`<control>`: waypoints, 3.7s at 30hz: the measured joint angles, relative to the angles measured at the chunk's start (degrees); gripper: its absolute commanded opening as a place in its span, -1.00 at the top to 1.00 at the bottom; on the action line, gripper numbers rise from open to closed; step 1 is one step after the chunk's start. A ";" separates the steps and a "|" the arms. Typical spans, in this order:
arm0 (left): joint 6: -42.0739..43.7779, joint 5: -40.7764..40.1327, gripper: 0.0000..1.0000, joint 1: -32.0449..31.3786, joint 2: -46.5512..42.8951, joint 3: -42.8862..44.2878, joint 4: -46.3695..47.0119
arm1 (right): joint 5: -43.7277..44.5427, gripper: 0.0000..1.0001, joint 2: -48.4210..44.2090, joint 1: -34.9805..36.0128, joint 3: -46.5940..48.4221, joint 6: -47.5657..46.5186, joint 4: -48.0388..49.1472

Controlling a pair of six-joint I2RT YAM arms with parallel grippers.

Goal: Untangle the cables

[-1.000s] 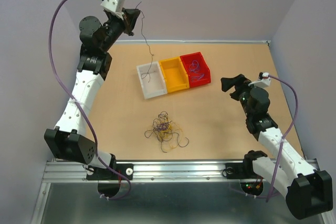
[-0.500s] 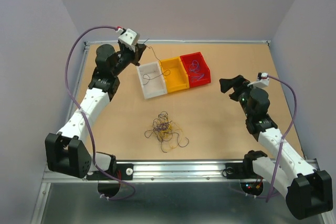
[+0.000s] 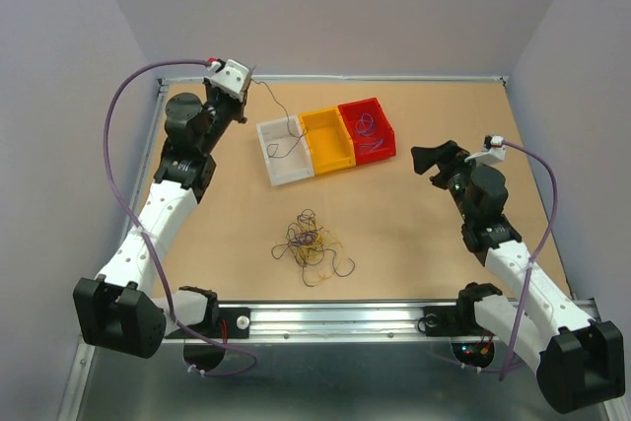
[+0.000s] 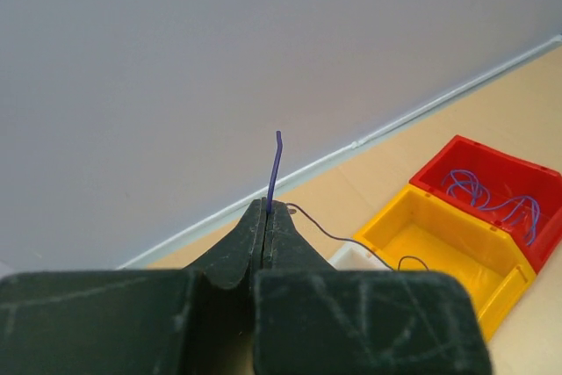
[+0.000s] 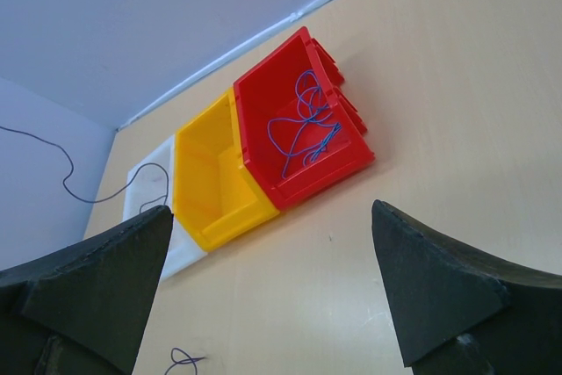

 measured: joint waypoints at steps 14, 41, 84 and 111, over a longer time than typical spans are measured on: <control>16.37 3.58 1.00 0.31 6.45 0.15 -11.98 | -1.36 -1.00 0.02 0.00 0.00 -0.22 0.04; 22.82 -0.61 1.00 -6.27 21.73 7.76 -21.66 | -2.69 -1.00 0.17 0.00 0.00 -0.24 0.46; 12.46 6.95 -0.46 -11.91 11.06 0.04 -32.20 | -26.82 -0.82 17.77 15.04 12.48 -12.70 -9.16; 13.40 23.65 -0.43 -12.39 -0.24 -18.01 -18.95 | -18.47 0.99 36.65 34.60 16.76 -20.61 -19.82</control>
